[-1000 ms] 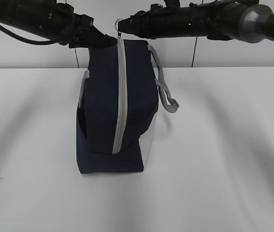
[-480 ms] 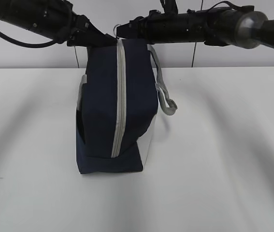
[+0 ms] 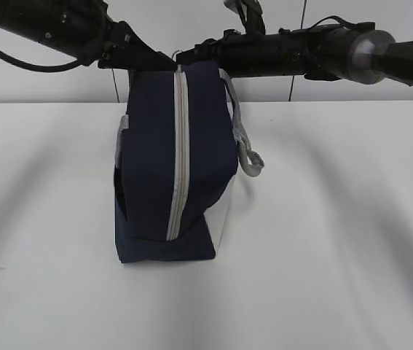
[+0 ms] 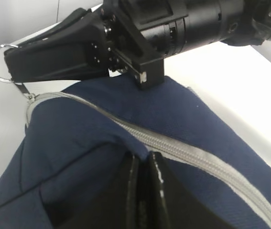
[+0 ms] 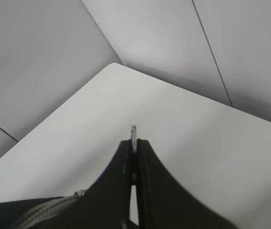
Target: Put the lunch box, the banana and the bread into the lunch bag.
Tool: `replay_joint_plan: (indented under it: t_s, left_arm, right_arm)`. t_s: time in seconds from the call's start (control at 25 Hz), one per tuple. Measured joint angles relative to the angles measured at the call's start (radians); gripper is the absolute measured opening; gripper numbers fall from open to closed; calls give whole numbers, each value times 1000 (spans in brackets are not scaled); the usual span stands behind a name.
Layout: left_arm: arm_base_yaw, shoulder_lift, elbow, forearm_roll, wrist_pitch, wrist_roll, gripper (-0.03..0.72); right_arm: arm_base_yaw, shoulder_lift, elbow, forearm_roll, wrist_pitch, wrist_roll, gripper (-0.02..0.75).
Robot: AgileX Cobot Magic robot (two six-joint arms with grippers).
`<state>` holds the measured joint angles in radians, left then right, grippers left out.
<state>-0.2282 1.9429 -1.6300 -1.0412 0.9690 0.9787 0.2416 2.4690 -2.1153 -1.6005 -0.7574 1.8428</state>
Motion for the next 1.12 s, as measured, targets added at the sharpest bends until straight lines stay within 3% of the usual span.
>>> replay_joint_plan:
  t_s: [0.28,0.4,0.48,0.72,0.8,0.92,1.12]
  left_arm:
    - [0,0,0,0,-12,0,0]
    - [0,0,0,0,-26,-11,0]
    - [0,0,0,-2,-35,-24,0]
    - [-2,0,0,-8,-94,-75,0]
    - [-2,0,0,-8,-115,-95,8]
    - [0,0,0,-8,-163,-106,74]
    - [30,0,0,-35,-234,-132,367]
  right_arm:
    - [0,0,0,-6,0,24,6]
    - [-10,4,-18,-31,-12,46,43]
    - [-19,6,-44,-68,-30,63,122]
    - [-31,-8,-178,-250,-111,206,456]
    - [-33,-27,-211,-250,-155,241,505]
    - [-33,-63,-241,-250,-218,272,526]
    - [-33,-109,-244,-250,-314,305,532]
